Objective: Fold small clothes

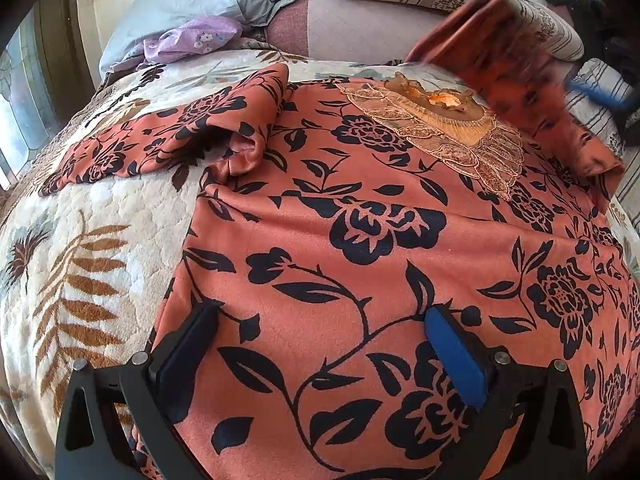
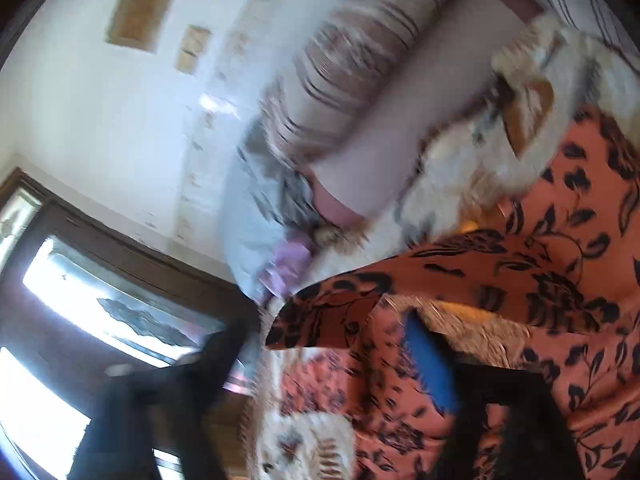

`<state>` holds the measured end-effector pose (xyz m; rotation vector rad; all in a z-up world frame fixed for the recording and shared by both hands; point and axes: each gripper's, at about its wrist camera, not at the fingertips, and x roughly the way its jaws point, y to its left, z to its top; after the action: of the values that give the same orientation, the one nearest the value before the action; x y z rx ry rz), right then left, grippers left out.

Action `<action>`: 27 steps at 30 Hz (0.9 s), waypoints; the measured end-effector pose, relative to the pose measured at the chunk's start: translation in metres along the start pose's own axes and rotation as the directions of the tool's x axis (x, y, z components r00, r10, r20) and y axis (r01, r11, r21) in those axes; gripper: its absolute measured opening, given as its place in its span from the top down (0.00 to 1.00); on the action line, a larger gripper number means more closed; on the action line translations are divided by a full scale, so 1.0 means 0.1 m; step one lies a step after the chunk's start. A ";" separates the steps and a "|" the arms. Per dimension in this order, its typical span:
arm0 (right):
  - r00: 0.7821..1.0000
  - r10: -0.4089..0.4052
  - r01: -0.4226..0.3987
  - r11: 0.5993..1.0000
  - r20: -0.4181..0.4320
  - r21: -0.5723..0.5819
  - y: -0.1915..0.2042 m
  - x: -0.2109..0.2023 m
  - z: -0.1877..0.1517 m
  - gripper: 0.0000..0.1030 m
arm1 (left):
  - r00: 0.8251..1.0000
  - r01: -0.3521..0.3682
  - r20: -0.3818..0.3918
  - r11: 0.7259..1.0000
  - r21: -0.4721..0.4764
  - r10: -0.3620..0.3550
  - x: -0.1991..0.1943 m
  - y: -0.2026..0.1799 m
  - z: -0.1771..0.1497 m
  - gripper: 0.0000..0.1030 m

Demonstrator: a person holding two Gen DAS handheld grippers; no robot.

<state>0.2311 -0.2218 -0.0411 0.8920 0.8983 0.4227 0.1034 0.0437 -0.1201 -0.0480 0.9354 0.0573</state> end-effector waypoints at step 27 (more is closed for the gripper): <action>0.971 -0.237 0.223 0.936 -0.020 -0.274 -1.15 -0.41 -0.65 0.01 | 0.905 0.416 0.001 0.885 -0.208 -0.426 -0.31 0.26 0.76 0.01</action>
<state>0.1502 -0.2840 -0.1346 0.5201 0.9557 0.3563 0.1440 0.0734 -0.0506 -0.4449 0.9436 -0.2543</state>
